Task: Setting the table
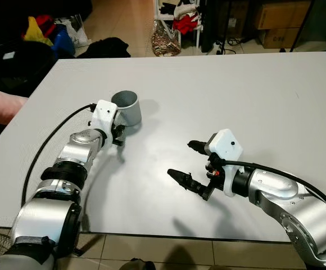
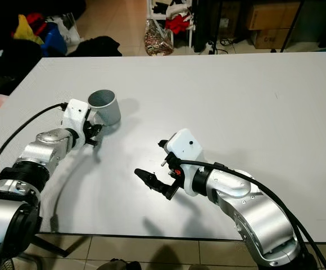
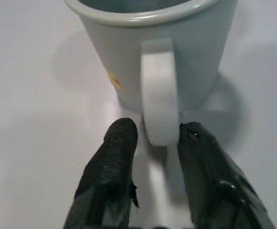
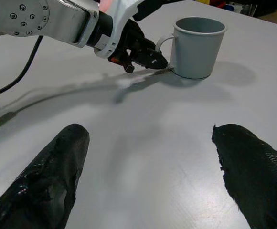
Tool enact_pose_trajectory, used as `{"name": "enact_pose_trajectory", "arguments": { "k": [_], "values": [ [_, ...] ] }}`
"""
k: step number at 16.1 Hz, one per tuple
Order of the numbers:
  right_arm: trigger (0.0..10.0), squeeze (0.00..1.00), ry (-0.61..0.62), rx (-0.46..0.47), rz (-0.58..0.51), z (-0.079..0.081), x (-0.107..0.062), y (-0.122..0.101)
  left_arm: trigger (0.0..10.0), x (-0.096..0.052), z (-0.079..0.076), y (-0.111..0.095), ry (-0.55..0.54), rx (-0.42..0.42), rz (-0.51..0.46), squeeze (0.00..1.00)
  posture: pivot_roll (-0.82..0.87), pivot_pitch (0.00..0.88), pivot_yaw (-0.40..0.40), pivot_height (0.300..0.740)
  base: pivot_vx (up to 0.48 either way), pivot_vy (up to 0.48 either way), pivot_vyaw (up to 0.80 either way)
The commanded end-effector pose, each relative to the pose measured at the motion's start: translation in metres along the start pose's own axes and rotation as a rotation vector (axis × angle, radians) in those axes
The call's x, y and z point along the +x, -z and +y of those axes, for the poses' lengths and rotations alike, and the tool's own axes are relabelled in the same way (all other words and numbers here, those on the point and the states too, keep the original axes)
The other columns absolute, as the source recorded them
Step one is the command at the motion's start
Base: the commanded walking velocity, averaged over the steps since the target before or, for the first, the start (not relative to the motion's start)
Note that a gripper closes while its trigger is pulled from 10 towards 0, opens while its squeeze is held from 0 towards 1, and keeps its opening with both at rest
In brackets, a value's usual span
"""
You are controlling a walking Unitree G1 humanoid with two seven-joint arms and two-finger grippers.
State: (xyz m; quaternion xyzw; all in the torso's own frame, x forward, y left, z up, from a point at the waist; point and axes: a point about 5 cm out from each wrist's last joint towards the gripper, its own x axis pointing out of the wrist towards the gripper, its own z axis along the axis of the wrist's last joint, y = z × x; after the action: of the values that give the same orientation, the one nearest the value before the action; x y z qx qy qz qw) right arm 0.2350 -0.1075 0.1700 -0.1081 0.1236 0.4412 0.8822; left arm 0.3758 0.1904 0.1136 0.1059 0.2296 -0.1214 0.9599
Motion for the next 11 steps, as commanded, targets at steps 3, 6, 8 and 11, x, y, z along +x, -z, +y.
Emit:
{"name": "enact_pose_trajectory", "arguments": {
  "k": [3,6,8,11],
  "values": [
    [10.0,0.0,-0.029,-0.006,-0.015,0.003,0.003,-0.004,10.0,-0.007,0.009,-0.018,0.02,0.022,-0.056,1.0,-0.11,0.029,0.113,0.74,0.0,0.0,0.0],
    [10.0,0.0,-0.027,-0.004,-0.028,0.004,0.0,-0.005,10.0,-0.029,0.008,-0.029,0.085,0.016,-0.162,0.96,-0.11,0.009,0.124,0.74,0.0,0.0,0.0],
    [10.0,0.0,-0.027,0.007,-0.043,0.007,-0.004,-0.005,10.0,-0.059,0.001,-0.023,0.128,-0.011,-0.205,0.11,-0.11,0.0,0.134,0.74,0.0,0.0,0.0],
    [10.0,0.0,0.033,0.061,-0.068,0.011,-0.006,-0.001,10.0,-0.107,-0.007,-0.005,0.004,-0.042,-0.289,0.0,-0.1,0.0,0.146,0.74,0.0,0.0,0.0]
  ]
}}
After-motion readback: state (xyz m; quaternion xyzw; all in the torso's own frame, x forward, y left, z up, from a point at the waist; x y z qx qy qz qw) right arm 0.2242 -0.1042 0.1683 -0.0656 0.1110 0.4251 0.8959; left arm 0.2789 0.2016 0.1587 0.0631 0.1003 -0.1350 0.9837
